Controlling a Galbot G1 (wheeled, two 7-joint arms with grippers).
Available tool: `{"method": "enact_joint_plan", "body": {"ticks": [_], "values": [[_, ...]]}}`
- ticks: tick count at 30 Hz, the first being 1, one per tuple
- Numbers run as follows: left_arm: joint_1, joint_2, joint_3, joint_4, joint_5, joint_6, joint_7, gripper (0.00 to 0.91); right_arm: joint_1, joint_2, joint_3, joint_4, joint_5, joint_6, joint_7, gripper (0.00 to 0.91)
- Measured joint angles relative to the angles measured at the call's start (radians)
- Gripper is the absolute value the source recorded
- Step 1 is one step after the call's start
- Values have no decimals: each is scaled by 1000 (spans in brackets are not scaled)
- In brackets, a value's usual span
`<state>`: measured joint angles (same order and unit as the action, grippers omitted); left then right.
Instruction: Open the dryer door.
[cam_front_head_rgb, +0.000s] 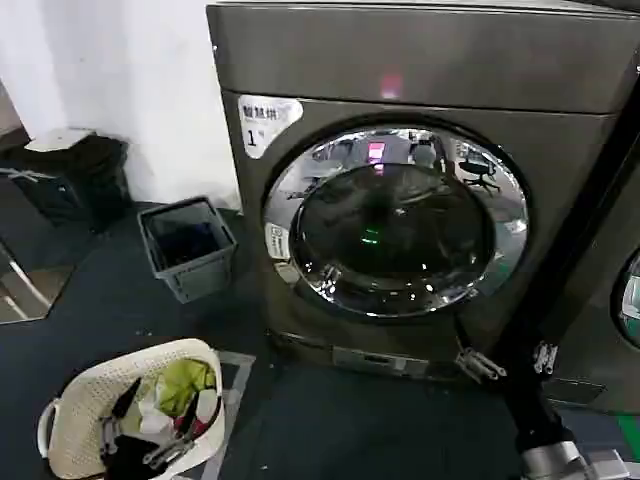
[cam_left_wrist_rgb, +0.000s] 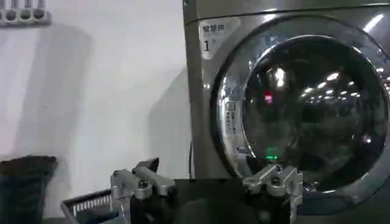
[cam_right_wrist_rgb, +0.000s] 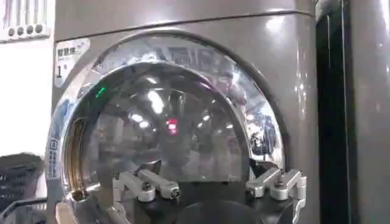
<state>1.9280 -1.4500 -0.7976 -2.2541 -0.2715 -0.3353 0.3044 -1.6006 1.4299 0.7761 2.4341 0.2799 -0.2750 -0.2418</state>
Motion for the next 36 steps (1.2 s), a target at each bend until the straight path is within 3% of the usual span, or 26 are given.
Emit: {"method": "enact_joint_plan", "body": {"ticks": [3, 5, 12, 19, 26, 36], "values": [[-4, 0, 6, 0, 5, 6, -8, 907, 80, -54, -28, -33, 12, -63, -86, 907], [-5, 0, 13, -6, 14, 7, -9, 907, 134, -93, -49, -68, 31, -74, -152, 907], [-15, 1, 18, -7, 27, 8, -9, 907, 332, -244, -144, -276, 50, 13, -335, 907], [-10, -1, 17, -12, 27, 7, -8, 907, 524, -347, -281, -439, 91, 20, -367, 907], [-6, 0, 16, -19, 29, 7, -7, 907, 713, -358, -437, -564, 103, 20, -343, 907], [0, -5, 19, -23, 42, 2, -8, 907, 885, -284, -604, -686, 69, 4, -310, 907]]}}
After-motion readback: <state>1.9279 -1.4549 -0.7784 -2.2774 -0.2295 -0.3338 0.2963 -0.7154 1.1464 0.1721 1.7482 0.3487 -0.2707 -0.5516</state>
